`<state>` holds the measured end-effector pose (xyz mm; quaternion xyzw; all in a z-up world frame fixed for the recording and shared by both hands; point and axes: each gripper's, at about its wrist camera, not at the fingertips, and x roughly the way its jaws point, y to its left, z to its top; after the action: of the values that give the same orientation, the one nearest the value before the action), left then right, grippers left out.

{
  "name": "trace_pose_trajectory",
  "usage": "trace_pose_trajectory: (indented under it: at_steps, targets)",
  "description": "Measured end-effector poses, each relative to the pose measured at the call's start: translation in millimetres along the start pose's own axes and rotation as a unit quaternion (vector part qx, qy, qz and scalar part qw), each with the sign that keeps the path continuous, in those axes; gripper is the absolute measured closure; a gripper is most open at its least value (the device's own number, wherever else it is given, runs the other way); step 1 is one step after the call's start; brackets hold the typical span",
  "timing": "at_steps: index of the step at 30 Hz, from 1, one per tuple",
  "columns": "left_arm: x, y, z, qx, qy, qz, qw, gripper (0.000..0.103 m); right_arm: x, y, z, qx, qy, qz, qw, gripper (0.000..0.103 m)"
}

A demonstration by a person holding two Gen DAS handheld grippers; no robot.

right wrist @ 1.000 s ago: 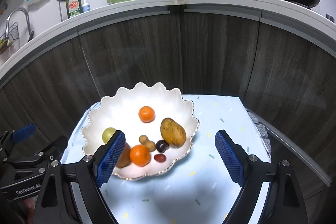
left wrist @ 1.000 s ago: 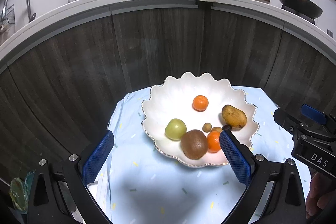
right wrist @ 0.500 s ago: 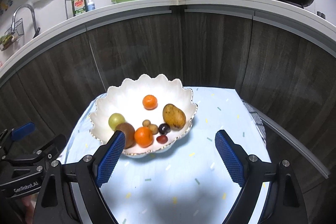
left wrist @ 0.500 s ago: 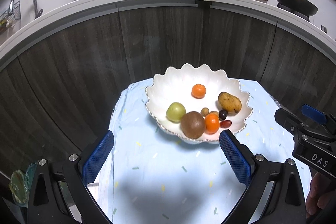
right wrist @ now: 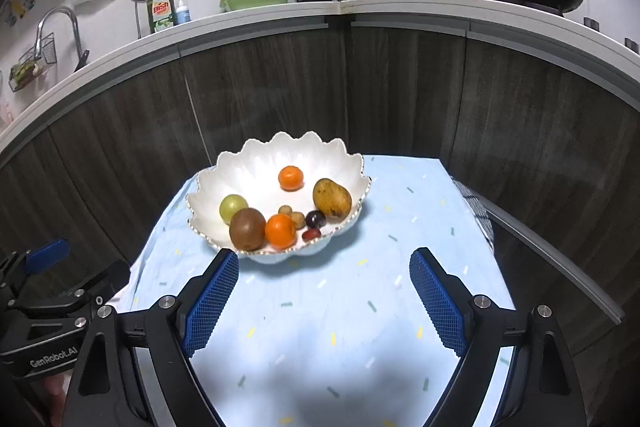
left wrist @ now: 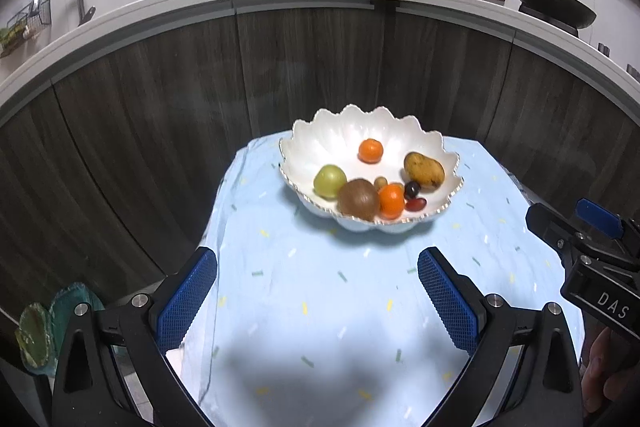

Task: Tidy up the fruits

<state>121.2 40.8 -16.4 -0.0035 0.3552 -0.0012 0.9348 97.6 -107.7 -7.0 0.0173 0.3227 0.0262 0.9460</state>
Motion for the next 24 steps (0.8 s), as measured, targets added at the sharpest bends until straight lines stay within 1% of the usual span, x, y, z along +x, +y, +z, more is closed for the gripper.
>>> trace_pose_trajectory:
  at_steps: [9,16,24]
  targets:
    - [-22,0,-26,0.003,0.008,0.007,0.9999,0.001,-27,-1,-25,0.008,-0.004,-0.011,1.0,0.015]
    - [-42,1,-46,-0.001,0.01,0.007,0.9999,0.001,-44,1,-45,0.009,0.008,-0.005,1.0,0.015]
    - [-60,1,-58,-0.004,-0.005,0.014,0.9999,0.001,-65,0,-56,0.01,-0.005,-0.01,1.0,0.015]
